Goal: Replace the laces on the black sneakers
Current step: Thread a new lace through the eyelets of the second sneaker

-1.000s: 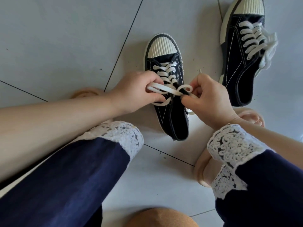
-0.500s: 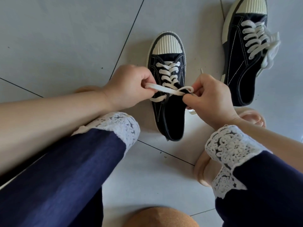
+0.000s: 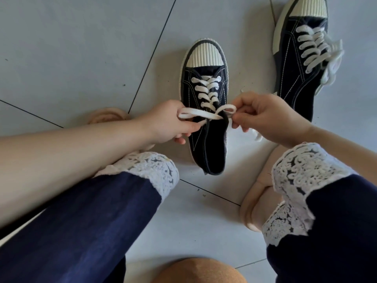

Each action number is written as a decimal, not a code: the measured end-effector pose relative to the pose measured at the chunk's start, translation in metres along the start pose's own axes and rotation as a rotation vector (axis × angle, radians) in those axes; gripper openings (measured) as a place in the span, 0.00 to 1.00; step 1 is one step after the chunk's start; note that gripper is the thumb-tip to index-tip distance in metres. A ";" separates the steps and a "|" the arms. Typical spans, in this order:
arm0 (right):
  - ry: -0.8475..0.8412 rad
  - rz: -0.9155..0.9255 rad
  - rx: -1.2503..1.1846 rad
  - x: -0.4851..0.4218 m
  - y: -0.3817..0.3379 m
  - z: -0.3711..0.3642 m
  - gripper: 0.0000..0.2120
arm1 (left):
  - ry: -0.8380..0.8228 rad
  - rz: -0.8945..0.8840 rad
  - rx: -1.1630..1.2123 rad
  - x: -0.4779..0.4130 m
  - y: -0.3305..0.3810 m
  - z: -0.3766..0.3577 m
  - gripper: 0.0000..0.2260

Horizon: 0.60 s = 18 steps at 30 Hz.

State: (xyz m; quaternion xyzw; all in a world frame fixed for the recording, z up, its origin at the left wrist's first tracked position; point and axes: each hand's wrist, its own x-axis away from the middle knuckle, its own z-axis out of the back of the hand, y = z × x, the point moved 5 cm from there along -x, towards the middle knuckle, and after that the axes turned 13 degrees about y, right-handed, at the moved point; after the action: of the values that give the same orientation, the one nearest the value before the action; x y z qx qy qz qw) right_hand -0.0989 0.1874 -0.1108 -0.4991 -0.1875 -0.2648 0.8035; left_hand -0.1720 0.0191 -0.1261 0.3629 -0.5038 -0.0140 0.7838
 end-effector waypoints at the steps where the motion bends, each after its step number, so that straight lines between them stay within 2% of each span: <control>1: 0.025 0.000 0.029 -0.001 0.000 0.003 0.04 | -0.021 0.047 0.055 0.001 -0.001 0.003 0.04; 3: 0.072 -0.006 0.068 -0.002 -0.002 0.008 0.05 | -0.006 0.061 0.003 -0.001 -0.001 0.015 0.04; 6: 0.133 -0.053 0.098 -0.003 -0.002 0.019 0.06 | 0.012 -0.026 -0.116 0.000 0.005 0.034 0.04; 9: 0.153 -0.076 0.152 -0.002 -0.005 0.028 0.07 | -0.039 -0.063 -0.143 0.007 0.007 0.041 0.06; 14: 0.117 -0.015 0.465 -0.001 -0.014 0.036 0.09 | -0.087 -0.158 -0.318 0.010 0.010 0.053 0.08; 18: 0.161 -0.030 0.681 -0.002 -0.007 0.054 0.06 | -0.102 -0.198 -0.452 0.005 0.005 0.068 0.10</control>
State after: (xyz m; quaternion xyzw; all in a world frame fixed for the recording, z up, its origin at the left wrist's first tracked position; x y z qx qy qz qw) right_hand -0.1068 0.2342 -0.0837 -0.1774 -0.2085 -0.2373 0.9321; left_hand -0.2258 -0.0165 -0.1034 0.2247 -0.4885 -0.2213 0.8136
